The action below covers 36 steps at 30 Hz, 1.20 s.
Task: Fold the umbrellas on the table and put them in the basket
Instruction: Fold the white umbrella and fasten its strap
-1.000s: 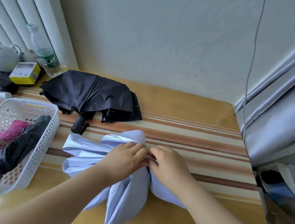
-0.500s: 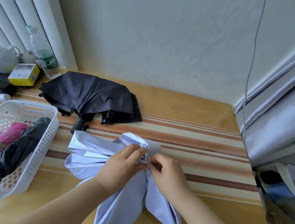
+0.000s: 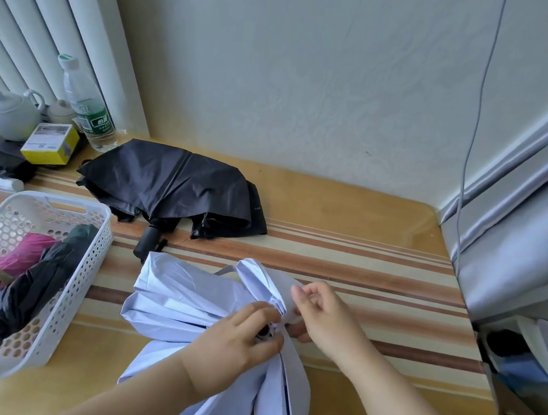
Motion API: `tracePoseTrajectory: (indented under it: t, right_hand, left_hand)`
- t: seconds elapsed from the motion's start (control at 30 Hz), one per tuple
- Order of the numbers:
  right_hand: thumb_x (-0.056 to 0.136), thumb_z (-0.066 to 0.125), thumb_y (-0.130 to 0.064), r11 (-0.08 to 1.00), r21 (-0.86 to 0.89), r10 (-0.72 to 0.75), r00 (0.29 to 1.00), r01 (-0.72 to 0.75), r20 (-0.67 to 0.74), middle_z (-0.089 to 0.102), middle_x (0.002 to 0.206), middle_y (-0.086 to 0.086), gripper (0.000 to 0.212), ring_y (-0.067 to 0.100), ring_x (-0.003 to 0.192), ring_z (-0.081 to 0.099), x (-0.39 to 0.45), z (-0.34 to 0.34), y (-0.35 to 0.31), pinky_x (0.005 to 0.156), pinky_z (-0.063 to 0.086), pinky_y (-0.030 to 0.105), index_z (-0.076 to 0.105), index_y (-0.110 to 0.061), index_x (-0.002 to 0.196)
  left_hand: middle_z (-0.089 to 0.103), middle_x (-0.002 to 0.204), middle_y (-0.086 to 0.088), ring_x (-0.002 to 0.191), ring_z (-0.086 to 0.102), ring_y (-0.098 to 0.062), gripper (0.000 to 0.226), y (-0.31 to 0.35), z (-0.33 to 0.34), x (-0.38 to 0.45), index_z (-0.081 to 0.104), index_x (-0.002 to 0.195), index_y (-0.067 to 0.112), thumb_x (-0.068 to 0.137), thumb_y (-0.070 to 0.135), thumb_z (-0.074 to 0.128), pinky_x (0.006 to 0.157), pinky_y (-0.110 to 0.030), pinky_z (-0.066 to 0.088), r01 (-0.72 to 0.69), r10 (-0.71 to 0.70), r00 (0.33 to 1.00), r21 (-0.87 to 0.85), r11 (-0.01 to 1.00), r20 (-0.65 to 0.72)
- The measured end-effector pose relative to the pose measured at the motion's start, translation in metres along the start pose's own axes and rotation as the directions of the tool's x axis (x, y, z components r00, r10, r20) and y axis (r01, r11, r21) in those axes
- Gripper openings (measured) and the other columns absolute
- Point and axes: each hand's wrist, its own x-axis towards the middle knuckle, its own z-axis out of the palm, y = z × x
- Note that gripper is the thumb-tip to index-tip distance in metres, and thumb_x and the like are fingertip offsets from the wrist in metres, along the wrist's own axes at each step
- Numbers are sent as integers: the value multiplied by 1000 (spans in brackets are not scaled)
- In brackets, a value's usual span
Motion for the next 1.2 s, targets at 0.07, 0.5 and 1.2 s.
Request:
tracePoseTrajectory:
  t: [0.07,0.5,1.2]
  right_hand:
    - [87,55,-56,990,-103,108,990,-98,96,66,92,-2,42,14,72,70,6,1,-17,75,58,35,46,-22,108]
    - [98,54,-28,961,193,-237,951,199,199,62,92,-15,8,0,84,57,17,13,-8,80,44,22,60,-28,102]
    - [86,52,-6,855,-64,-421,763,514,491,52,87,-37,58,-7,80,51,14,34,-8,71,38,11,45,-62,97]
  left_hand:
    - [43,115,-10,110,47,-26,16,3,6,-4,64,100,9,84,7,60,73,-29,52,-57,57,998,-14,998,-5]
    - [40,106,-7,105,46,-24,18,-6,-1,-1,62,103,10,86,7,59,71,-26,49,-83,82,996,-26,996,-39]
    - [39,106,-8,102,45,-25,26,-19,-8,-15,53,107,12,83,5,58,61,-25,51,-129,130,990,33,991,-55]
